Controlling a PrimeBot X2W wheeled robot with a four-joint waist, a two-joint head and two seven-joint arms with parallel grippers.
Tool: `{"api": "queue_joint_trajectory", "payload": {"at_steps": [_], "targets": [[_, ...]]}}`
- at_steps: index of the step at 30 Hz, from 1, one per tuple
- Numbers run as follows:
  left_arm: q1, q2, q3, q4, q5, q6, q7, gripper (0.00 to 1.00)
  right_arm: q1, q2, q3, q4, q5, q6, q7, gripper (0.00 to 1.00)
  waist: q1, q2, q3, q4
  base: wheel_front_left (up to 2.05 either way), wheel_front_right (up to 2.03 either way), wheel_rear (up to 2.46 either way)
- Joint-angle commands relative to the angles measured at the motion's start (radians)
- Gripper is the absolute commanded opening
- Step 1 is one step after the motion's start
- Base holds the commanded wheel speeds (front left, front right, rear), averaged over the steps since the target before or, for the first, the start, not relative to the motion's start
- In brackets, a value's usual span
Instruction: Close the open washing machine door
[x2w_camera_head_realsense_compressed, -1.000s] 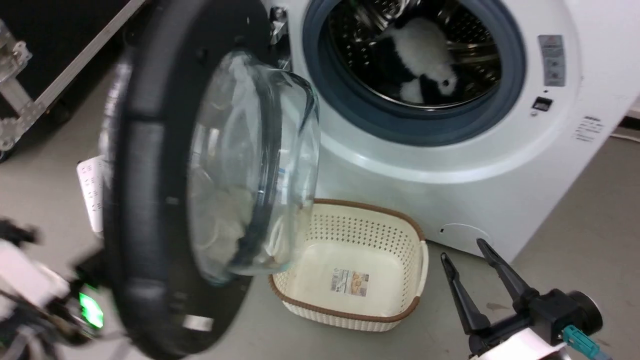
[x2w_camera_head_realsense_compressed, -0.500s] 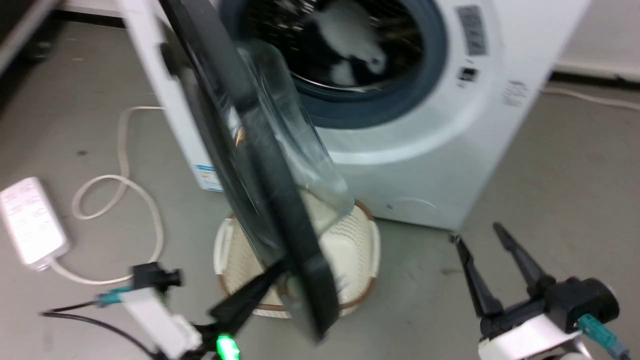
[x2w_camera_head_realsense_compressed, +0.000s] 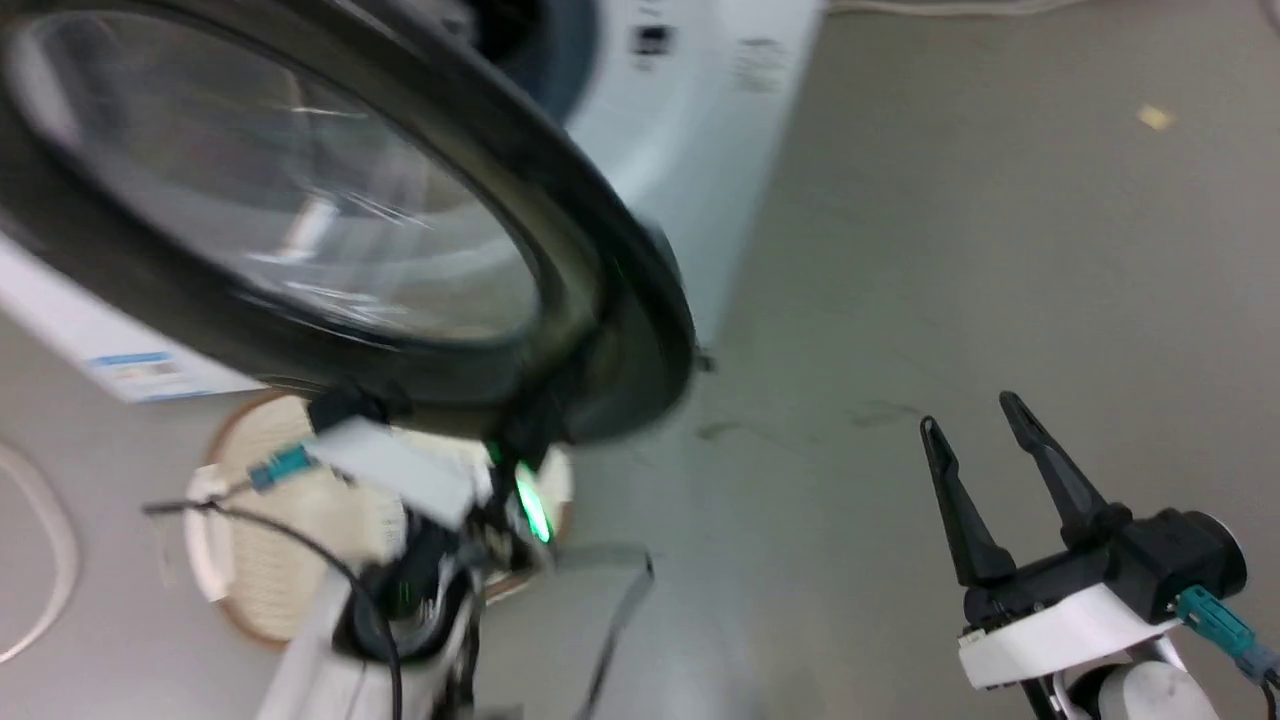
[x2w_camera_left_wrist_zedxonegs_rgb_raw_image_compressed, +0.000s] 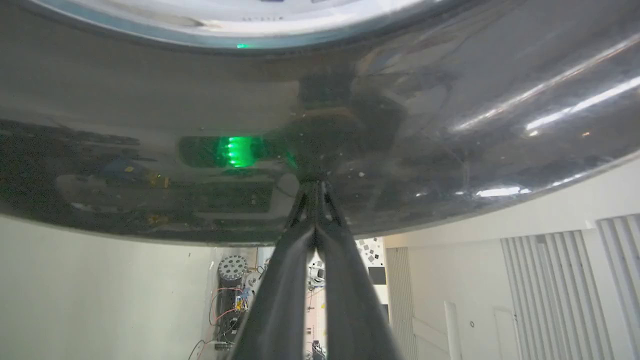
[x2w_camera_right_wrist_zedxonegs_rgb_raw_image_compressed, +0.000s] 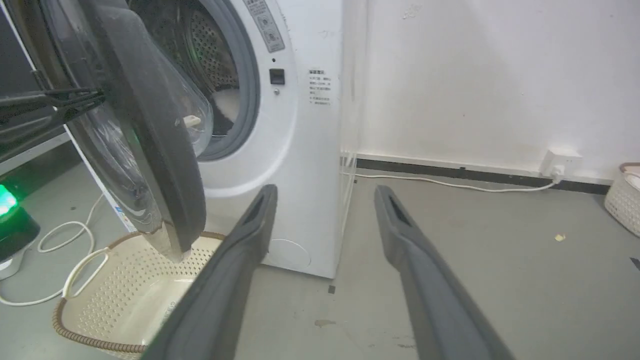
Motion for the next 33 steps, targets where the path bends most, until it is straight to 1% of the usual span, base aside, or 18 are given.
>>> {"api": "queue_joint_trajectory", "payload": {"at_steps": [1, 4, 7, 11, 13, 16, 19, 23, 24, 25, 26, 28, 30, 31, 33], "targets": [[-0.054, 0.001, 0.002, 0.032, -0.001, -0.007, -0.048, 0.0, -0.018, 0.01, -0.001, 0.001, 0.006, 0.001, -0.004, 1.0, -0.0002, -0.0001, 0.064, -0.106, 0.0, 0.0, 0.0], [-0.162, 0.001, 0.007, 0.125, 0.038, -0.012, -0.17, 0.0, -0.023, 0.021, 0.001, 0.008, 0.01, 0.001, -0.004, 1.0, -0.0002, -0.0001, 0.074, -0.15, 0.0, 0.0, 0.0], [-0.257, 0.001, 0.018, 0.214, 0.053, -0.017, -0.286, 0.0, -0.026, 0.029, 0.004, 0.014, 0.014, 0.001, -0.004, 1.0, -0.0002, -0.0001, 0.077, -0.178, 0.0, 0.0, 0.0], [-0.338, 0.001, 0.017, 0.311, 0.053, -0.022, -0.4, 0.0, -0.026, 0.035, 0.004, 0.018, 0.012, 0.001, -0.004, 1.0, -0.0002, -0.0001, 0.071, -0.184, 0.0, 0.0, 0.0], [-0.355, 0.001, 0.005, 0.335, 0.048, -0.023, -0.43, 0.0, -0.025, 0.038, 0.001, 0.018, 0.011, 0.001, -0.004, 1.0, -0.0002, -0.0001, 0.064, -0.174, 0.0, 0.0, 0.0], [-0.344, 0.001, -0.019, 0.315, 0.063, -0.023, -0.452, 0.0, -0.021, 0.039, -0.006, 0.013, 0.008, 0.001, -0.004, 1.0, -0.0002, -0.0001, 0.048, -0.143, 0.0, 0.0, 0.0], [-0.287, 0.005, -0.045, 0.257, 0.098, -0.023, -0.459, 0.0, -0.009, 0.031, -0.007, 0.006, 0.002, 0.001, -0.004, 1.0, -0.0002, -0.0001, 0.022, -0.1, 0.0, 0.0, 0.0], [-0.155, 0.042, -0.107, 0.145, 0.167, -0.024, -0.467, 0.0, 0.023, 0.017, -0.018, 0.0, -0.005, 0.001, -0.004, 1.0, -0.0002, -0.0001, -0.033, -0.027, 0.0, 0.0, 0.0], [-0.114, 0.059, -0.124, 0.122, 0.189, -0.024, -0.474, 0.33, 0.037, 0.014, -0.026, -0.001, -0.008, 0.001, -0.004, 1.0, -0.0002, -0.0001, -0.054, -0.003, 0.0, 0.0, 0.0], [-0.074, 0.084, -0.145, 0.103, 0.227, -0.024, -0.489, 0.97, 0.05, 0.01, -0.032, 0.0, -0.009, 0.001, -0.004, 1.0, -0.0002, -0.0001, -0.073, 0.019, 0.0, 0.0, 0.0], [-0.036, 0.111, -0.166, 0.088, 0.268, -0.024, -0.507, 1.0, 0.064, 0.007, -0.036, 0.001, -0.011, 0.001, -0.004, 1.0, -0.0002, -0.0001, -0.091, 0.039, 0.0, 0.0, 0.0], [0.032, 0.158, -0.196, 0.057, 0.355, -0.024, -0.545, 1.0, 0.087, 0.003, -0.038, 0.001, -0.016, 0.001, -0.004, 1.0, -0.0002, -0.0001, -0.126, 0.078, 0.0, 0.0, 0.0], [0.09, 0.201, -0.205, 0.028, 0.45, -0.024, -0.567, 1.0, 0.109, 0.001, -0.038, -0.003, -0.022, 0.001, -0.004, 1.0, -0.0002, -0.0001, -0.154, 0.112, 0.0, 0.0, 0.0], [0.116, 0.22, -0.199, 0.017, 0.509, -0.024, -0.572, 1.0, 0.118, 0.0, -0.038, -0.005, -0.024, 0.001, -0.004, 1.0, -0.0002, -0.0001, -0.164, 0.127, 0.0, 0.0, 0.0], [0.164, 0.242, -0.14, 0.001, 0.679, -0.022, -0.574, 1.0, 0.133, 0.0, -0.041, -0.01, -0.029, 0.001, -0.004, 1.0, -0.0002, -0.0001, -0.182, 0.156, 0.0, 0.0, 0.0]]}}
